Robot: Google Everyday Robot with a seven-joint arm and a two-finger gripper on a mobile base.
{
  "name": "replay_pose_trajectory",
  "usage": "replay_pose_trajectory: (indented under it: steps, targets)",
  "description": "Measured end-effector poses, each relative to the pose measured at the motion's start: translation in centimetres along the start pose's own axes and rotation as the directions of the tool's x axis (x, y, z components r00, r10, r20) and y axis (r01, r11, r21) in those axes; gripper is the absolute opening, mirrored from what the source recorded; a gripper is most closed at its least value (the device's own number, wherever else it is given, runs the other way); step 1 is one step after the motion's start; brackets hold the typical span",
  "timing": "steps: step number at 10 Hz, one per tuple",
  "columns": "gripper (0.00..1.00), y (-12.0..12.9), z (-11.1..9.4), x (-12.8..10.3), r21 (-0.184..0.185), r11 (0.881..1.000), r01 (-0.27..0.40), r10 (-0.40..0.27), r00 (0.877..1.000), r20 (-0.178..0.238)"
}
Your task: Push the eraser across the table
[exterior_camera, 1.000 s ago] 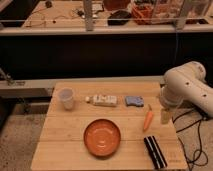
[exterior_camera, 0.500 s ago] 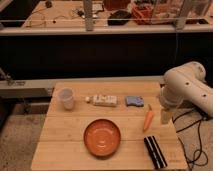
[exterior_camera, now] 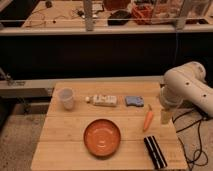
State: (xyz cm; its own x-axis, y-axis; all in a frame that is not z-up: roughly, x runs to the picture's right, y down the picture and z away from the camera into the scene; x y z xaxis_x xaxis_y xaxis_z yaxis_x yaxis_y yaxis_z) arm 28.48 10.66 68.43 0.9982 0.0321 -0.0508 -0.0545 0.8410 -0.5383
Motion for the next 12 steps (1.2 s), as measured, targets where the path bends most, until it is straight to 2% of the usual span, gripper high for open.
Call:
replay_pose_trajectory:
  steps: [3, 6, 9, 12]
  targets:
    - [0.8, 0.3, 0.1, 0.0, -0.004, 1.0, 0.002, -0.002, 1.0, -0.001]
    - [0.8, 3.1, 1.0, 0.0, -0.037, 0.999, 0.033, -0.033, 0.999, 0.002]
    - [0.8, 3.6, 1.6, -0.4, -0.053, 0.998, 0.045, -0.044, 0.999, 0.01]
    - [0.8, 5.4, 2.6, -0.3, -0.079, 0.996, 0.046, -0.045, 0.999, 0.017]
